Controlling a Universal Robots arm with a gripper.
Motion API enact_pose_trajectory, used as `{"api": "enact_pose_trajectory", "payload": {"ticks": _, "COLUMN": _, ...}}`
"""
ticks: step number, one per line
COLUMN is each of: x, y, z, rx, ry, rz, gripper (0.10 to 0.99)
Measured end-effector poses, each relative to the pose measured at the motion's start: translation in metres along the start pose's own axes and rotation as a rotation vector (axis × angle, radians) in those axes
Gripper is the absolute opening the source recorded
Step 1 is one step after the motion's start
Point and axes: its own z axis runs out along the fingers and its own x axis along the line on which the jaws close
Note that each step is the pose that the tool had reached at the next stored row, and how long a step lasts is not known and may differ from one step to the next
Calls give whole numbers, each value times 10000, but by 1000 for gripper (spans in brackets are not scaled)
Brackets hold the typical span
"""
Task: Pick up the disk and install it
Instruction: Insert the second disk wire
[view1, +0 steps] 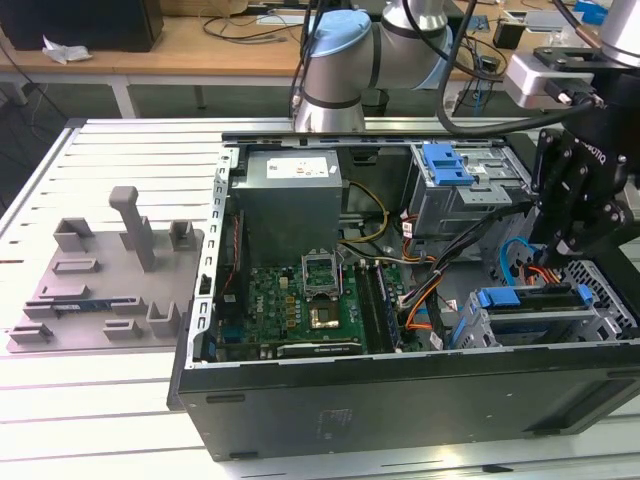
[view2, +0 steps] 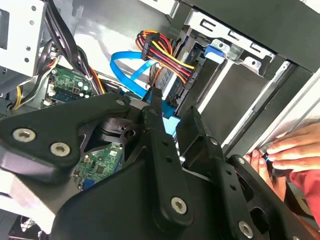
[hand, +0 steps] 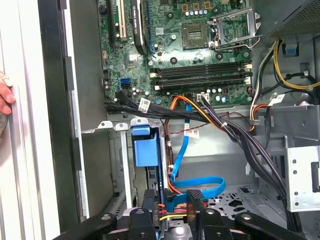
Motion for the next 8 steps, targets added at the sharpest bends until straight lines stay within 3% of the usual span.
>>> {"api": "enact_pose_trajectory", "payload": {"ticks": 2, "x": 0, "y": 5, "z": 12, "rx": -1, "ry": 1, "rz": 23, "gripper": 376}}
{"api": "enact_pose_trajectory", "payload": {"ticks": 4, "x": -1, "y": 6, "z": 19, "rx": -2, "ry": 1, "rz": 37, "gripper": 247}}
{"api": "enact_pose_trajectory", "payload": {"ticks": 5, "x": -1, "y": 7, "z": 23, "rx": -3, "ry": 1, "rz": 44, "gripper": 247}}
{"api": "enact_pose_trajectory", "payload": {"ticks": 6, "x": -1, "y": 7, "z": 26, "rx": -3, "ry": 1, "rz": 48, "gripper": 180}}
{"api": "enact_pose_trajectory", "payload": {"ticks": 8, "x": -2, "y": 7, "z": 32, "rx": -4, "ry": 1, "rz": 57, "gripper": 180}}
